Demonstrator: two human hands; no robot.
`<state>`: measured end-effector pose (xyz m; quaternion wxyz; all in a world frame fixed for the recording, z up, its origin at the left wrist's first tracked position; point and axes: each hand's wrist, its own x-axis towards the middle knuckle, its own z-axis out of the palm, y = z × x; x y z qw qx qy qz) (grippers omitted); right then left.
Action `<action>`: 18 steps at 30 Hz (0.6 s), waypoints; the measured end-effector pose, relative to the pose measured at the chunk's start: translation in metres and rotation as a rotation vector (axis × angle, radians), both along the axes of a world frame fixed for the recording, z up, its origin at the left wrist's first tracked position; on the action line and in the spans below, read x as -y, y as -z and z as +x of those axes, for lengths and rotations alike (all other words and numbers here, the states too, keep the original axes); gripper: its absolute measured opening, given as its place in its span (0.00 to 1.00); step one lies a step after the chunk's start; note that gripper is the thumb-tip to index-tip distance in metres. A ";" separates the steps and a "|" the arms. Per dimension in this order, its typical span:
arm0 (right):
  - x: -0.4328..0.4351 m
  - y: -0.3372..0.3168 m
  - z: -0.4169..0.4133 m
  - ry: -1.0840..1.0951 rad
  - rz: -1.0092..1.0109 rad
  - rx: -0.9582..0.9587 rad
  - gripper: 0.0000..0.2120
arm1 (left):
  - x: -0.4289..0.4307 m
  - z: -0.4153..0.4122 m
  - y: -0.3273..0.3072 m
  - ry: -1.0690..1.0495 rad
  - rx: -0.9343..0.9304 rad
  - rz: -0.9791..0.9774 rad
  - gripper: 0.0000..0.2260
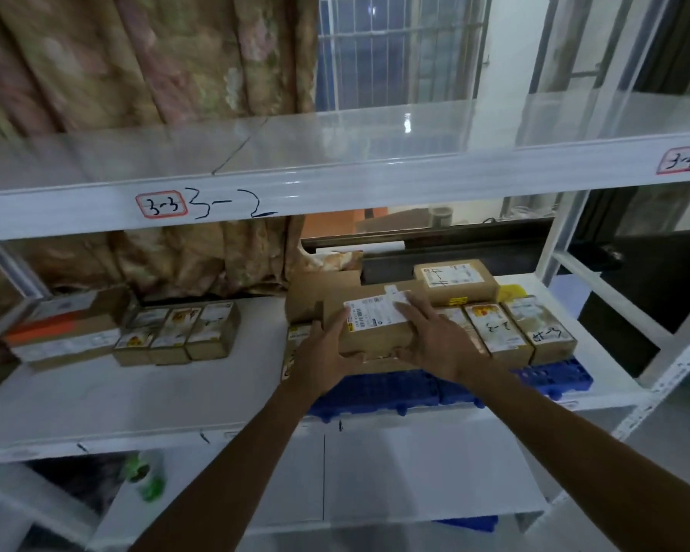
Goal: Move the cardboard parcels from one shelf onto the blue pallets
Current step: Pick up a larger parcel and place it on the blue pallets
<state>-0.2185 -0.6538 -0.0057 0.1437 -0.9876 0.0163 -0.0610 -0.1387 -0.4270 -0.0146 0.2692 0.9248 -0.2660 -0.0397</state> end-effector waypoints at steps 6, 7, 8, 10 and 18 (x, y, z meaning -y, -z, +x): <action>0.014 0.016 0.003 -0.057 0.018 -0.008 0.42 | 0.010 -0.013 0.010 -0.053 0.022 0.008 0.43; 0.014 0.019 0.003 -0.058 0.032 -0.023 0.42 | 0.012 -0.016 0.013 -0.068 0.031 0.010 0.44; 0.013 0.021 0.003 -0.058 0.047 -0.035 0.42 | 0.013 -0.016 0.019 -0.087 0.054 0.008 0.45; 0.011 0.024 0.003 -0.061 0.062 -0.039 0.42 | 0.016 -0.017 0.024 -0.125 0.100 0.001 0.45; 0.009 0.029 0.013 -0.047 0.043 -0.076 0.42 | 0.016 -0.006 0.040 -0.119 0.130 0.074 0.46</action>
